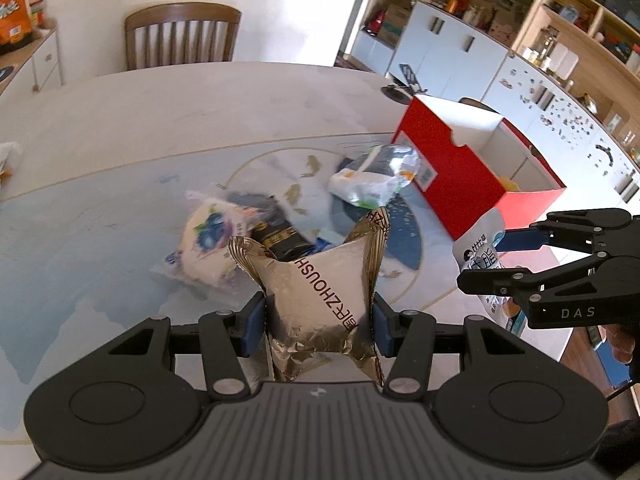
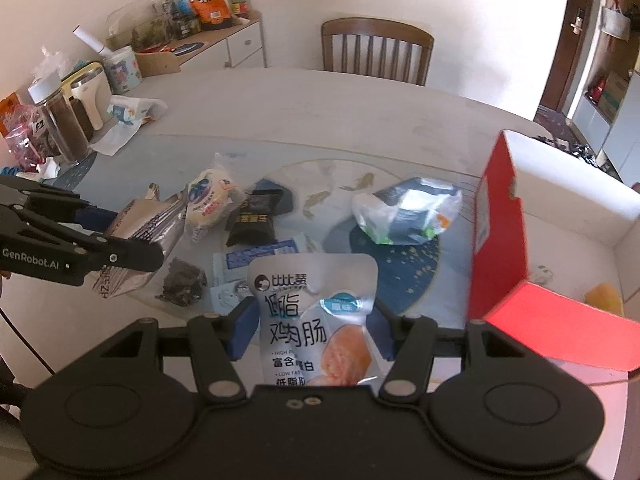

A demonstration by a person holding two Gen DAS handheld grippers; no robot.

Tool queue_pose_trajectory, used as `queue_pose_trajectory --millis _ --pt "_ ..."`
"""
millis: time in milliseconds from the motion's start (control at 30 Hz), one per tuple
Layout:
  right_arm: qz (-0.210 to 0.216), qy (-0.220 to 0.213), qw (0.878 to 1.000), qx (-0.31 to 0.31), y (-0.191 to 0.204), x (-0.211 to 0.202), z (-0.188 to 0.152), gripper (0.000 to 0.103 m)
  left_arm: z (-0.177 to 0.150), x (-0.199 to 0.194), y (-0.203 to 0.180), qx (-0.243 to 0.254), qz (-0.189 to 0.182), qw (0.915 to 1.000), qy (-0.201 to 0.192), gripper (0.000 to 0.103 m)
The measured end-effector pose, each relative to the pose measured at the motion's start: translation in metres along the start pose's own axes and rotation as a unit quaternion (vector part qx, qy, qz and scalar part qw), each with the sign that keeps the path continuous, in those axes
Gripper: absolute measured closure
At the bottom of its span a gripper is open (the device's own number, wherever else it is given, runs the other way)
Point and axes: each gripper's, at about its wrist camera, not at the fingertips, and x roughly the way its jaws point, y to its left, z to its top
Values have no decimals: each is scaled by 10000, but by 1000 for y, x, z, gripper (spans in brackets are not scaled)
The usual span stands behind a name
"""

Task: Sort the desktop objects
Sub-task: 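Carry the sausage pouch and foil bag over the red box with both tools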

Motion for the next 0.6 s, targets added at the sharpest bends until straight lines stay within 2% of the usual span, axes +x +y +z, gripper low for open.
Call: queue_pose_trajectory --millis 600 --pt "-428 -120 9976 535 -61 -32 -24 46 28 35 -70 541 -427 9976 29 51"
